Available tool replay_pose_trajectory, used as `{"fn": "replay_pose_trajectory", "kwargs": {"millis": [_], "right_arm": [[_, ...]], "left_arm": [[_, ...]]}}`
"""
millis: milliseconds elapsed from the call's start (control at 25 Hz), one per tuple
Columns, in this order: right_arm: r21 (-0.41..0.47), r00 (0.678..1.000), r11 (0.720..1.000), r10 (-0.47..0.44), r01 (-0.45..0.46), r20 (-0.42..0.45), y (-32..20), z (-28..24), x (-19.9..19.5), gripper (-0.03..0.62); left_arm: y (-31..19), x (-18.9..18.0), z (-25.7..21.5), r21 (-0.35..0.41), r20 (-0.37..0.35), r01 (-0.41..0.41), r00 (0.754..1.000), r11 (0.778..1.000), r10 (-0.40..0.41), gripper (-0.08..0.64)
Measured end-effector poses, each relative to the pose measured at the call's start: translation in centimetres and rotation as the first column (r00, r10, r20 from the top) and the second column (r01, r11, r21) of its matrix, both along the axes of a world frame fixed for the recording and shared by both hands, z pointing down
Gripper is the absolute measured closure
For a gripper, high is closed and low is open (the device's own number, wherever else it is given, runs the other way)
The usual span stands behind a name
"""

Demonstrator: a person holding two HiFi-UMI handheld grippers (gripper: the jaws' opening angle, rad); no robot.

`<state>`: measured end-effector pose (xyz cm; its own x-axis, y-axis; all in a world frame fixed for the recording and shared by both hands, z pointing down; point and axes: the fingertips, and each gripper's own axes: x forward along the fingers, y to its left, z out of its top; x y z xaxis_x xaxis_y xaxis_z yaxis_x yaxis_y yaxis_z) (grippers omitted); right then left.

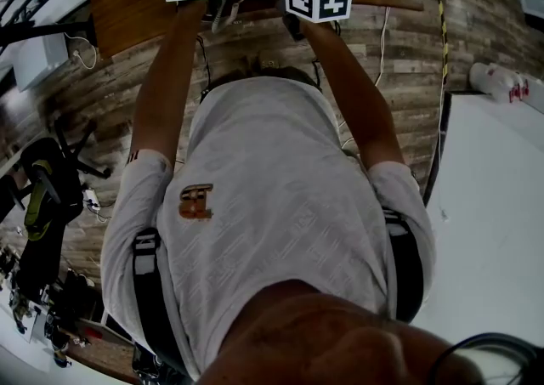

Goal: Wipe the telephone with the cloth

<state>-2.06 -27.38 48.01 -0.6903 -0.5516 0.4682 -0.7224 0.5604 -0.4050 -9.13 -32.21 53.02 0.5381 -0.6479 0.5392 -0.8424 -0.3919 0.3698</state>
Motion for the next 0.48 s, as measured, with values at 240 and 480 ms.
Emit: {"fn": "replay_pose_trajectory", "kwargs": {"millis": [240,480], "right_arm": [[-0.061,0.999,0.998,0.004,-0.006,-0.037,0.6,3.2,-1.5,0.520],[-0.049,0.989,0.998,0.031,-0.039,-0.145,-0.5,5.3,1.2,0.520]], "left_arm": [[-0.1,0.1,0.0,-0.001,-0.001,0.007,1.000,1.000,-0.007,0.416],[-0.1,0.1,-0.1,-0.004,0.002,0.007,1.000,1.000,-0.007,0.414]]}}
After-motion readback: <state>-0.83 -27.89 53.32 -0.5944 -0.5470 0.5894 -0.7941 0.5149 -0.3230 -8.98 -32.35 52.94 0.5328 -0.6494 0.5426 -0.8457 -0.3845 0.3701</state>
